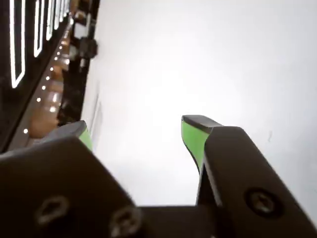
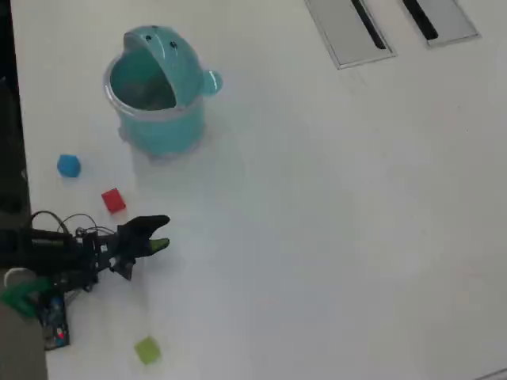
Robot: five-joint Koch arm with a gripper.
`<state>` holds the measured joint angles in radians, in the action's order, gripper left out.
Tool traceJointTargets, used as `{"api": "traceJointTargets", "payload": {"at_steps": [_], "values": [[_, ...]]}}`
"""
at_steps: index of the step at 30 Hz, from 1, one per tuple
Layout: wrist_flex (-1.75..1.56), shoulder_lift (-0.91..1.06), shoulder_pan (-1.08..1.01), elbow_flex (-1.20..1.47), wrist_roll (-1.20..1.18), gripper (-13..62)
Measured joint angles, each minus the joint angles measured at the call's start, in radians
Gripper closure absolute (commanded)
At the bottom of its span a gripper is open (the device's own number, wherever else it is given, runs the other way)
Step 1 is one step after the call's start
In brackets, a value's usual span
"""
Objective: Grasp RGB lego blocks and put them in the bin one by one.
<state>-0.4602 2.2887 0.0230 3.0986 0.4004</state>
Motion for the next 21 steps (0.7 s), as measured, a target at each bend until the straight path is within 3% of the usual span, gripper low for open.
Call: {"api": "traceJointTargets", "payload": {"at_steps": [21], "values": [[-0.325, 0.000, 0.333, 0.000, 0.462, 18.6]]}}
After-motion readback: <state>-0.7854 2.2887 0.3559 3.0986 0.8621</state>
